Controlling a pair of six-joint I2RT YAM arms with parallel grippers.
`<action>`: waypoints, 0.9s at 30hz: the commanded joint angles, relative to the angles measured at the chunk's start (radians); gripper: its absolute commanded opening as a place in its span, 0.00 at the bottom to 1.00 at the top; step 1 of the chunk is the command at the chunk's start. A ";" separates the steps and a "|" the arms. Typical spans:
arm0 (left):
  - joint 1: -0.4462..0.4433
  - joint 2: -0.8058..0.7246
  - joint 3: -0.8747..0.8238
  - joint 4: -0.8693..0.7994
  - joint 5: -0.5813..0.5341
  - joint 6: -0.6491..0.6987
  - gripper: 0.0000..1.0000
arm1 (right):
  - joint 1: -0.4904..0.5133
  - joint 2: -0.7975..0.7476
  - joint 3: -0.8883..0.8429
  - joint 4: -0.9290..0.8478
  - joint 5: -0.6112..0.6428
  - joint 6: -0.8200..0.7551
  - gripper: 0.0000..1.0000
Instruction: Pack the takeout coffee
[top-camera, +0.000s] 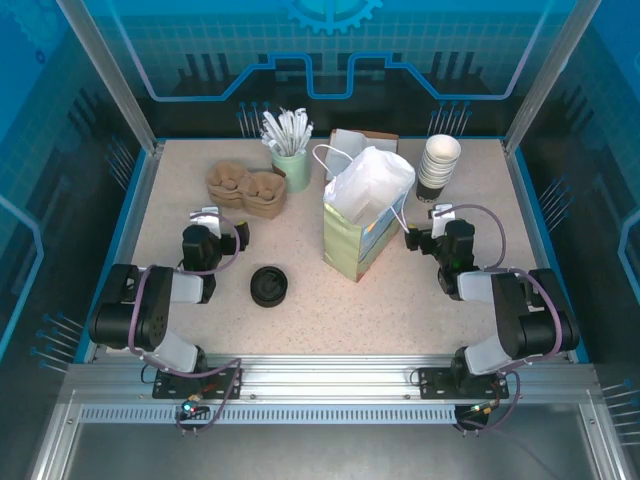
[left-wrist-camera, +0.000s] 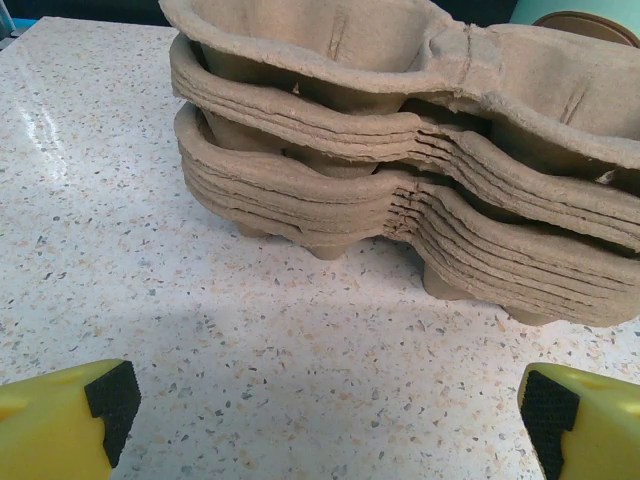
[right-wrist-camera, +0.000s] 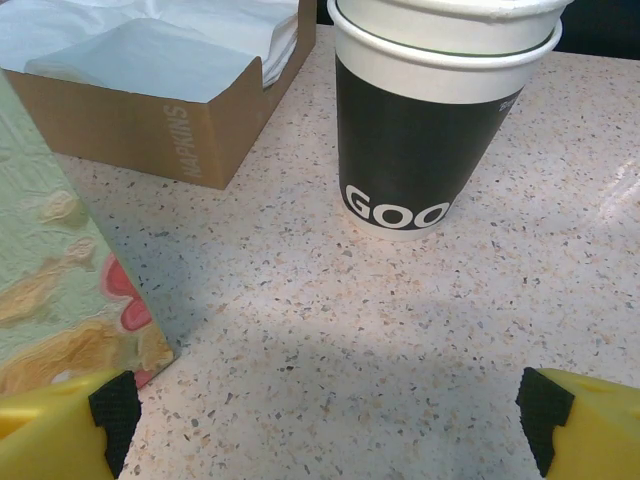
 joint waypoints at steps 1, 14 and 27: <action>-0.006 -0.004 0.015 0.012 0.023 0.019 0.99 | -0.017 0.003 0.007 0.034 -0.006 0.007 1.00; -0.007 -0.003 0.015 0.013 0.023 0.018 0.99 | -0.015 0.003 0.006 0.035 -0.001 0.004 1.00; -0.007 -0.358 0.034 -0.327 -0.068 -0.048 0.99 | -0.047 -0.249 0.130 -0.406 0.139 0.081 1.00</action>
